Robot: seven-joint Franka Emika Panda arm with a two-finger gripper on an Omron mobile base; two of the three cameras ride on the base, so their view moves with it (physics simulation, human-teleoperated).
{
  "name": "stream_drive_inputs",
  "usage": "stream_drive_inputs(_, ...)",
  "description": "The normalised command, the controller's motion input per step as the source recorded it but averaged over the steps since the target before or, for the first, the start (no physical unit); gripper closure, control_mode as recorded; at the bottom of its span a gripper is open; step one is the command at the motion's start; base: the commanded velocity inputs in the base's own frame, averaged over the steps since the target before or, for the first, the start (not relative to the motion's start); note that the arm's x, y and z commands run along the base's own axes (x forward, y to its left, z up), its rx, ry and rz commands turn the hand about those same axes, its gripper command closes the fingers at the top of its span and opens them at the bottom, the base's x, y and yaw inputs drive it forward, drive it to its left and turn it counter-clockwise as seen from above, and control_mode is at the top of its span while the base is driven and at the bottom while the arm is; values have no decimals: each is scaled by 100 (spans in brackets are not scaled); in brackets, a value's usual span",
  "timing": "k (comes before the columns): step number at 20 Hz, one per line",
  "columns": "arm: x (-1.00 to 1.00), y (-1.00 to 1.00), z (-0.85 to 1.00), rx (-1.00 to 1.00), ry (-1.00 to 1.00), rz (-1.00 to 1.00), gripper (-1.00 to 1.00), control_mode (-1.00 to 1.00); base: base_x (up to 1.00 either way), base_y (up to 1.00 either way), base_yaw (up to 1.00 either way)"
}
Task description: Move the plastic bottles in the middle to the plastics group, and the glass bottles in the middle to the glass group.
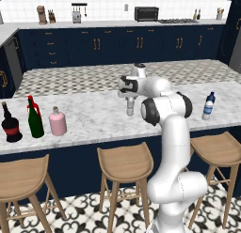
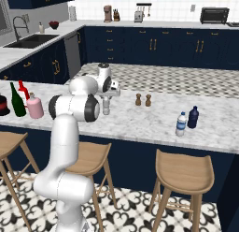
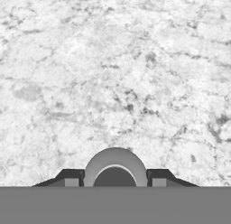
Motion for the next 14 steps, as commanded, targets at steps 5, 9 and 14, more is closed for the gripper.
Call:
stream_drive_inputs(5, -24, -42, 56, 0, -2, -4, 100, -100, 0, 0, 0)
stream_drive_inputs(9, -35, -67, 54, 0, 0, -11, 100, -100, 0, 0, 0)
stream_drive_inputs(14, -45, -75, 39, 0, 0, -12, 100, -100, 0, 0, 0)
